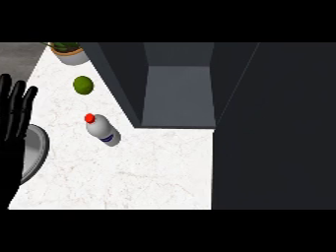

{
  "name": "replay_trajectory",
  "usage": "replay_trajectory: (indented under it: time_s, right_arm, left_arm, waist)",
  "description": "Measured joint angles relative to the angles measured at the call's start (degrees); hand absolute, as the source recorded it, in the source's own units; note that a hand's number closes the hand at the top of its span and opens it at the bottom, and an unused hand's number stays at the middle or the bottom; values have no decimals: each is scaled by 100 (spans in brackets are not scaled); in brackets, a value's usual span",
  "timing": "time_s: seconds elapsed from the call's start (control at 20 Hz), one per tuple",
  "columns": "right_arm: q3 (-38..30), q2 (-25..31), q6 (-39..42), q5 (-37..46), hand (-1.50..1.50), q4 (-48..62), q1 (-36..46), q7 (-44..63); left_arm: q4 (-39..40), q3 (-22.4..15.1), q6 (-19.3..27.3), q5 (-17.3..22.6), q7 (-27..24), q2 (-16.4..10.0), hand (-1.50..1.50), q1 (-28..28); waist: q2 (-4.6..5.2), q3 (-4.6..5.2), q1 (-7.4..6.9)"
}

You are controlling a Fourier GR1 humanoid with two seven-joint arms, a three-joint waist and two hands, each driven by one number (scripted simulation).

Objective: Pick up the bottled water, place it into the cabinet and close the cabinet

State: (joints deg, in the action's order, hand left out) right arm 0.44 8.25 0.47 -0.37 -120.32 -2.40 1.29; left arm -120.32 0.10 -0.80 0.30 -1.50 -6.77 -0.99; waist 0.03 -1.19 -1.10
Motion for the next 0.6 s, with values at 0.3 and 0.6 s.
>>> replay_trajectory:
  time_s: [0.3, 0.6]
  right_arm:
    - [167, -36, 116, 54, -150, -252, -491, -61]
    - [522, -52, 592, -715, -150, -847, -1219, 289]
  left_arm:
    - [-79, -91, 1213, -1173, 390, 439, -150, -53]
    - [-51, -797, 3087, -992, 967, 620, -150, 147]
  waist:
    - [-17, 86, 125]
    - [-28, 112, 211]
